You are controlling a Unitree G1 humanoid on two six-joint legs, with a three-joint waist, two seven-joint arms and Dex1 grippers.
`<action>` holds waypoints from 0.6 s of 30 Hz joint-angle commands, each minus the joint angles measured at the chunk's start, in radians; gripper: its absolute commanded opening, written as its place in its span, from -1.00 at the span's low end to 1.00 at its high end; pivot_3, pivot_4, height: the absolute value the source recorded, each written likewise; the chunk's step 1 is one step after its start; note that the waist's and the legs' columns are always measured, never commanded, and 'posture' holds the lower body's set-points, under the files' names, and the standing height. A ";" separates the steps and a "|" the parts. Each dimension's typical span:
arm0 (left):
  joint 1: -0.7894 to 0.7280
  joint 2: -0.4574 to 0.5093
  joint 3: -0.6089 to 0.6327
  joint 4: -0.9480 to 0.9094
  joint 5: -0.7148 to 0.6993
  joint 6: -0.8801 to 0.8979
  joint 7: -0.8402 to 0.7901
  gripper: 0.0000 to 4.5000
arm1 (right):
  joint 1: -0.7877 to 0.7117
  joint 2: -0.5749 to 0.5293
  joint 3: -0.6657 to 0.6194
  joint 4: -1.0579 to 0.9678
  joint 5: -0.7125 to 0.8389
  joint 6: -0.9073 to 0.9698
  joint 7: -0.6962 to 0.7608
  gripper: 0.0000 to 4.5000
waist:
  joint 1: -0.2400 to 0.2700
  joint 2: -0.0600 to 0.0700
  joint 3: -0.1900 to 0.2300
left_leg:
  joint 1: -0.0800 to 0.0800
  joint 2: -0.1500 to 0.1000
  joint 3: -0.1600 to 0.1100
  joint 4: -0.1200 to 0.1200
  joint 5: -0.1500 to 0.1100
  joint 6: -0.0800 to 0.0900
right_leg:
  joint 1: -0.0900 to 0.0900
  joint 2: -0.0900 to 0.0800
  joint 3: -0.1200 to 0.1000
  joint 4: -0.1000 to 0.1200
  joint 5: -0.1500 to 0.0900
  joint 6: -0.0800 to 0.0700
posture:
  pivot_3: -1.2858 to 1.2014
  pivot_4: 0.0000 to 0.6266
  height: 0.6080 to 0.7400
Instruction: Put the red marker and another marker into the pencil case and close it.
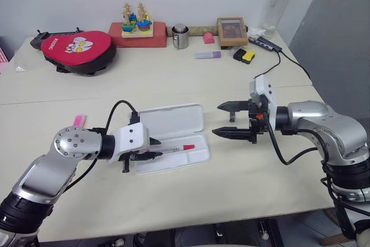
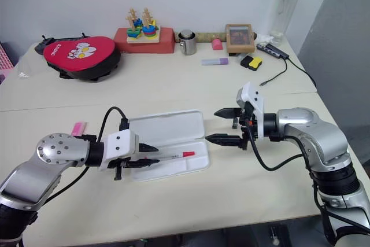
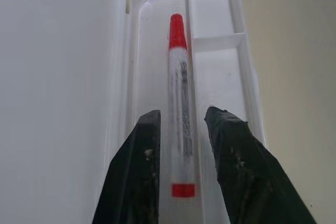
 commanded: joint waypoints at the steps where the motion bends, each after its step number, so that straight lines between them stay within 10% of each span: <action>1: -0.005 -0.012 0.035 -0.029 -0.018 0.010 0.010 0.05 | -0.010 -0.009 -0.020 -0.030 0.017 0.001 0.000 1.00 | 0.000 0.000 0.000 | 0.000 0.000 0.000 0.000 0.000 0.000 | 0.000 0.000 0.000 0.000 0.000 0.000 | 0.03 -0.52 1.00; 10: 0.037 -0.066 0.428 -0.171 -0.418 0.353 0.137 0.96 | -0.018 -0.018 -0.028 -0.058 0.040 0.018 0.013 1.00 | -0.004 0.000 0.000 | 0.000 0.000 -0.001 0.000 0.000 0.000 | 0.000 0.000 0.000 0.001 0.000 0.000 | 0.03 -0.52 1.00; 18: 0.162 -0.156 0.777 -0.202 -0.511 0.528 0.446 1.00 | -0.025 -0.052 -0.003 -0.118 0.050 -0.016 0.066 1.00 | -0.005 0.000 0.000 | 0.002 0.000 -0.001 0.001 0.000 0.000 | 0.001 0.000 -0.001 0.001 0.000 0.000 | 0.03 -0.52 1.00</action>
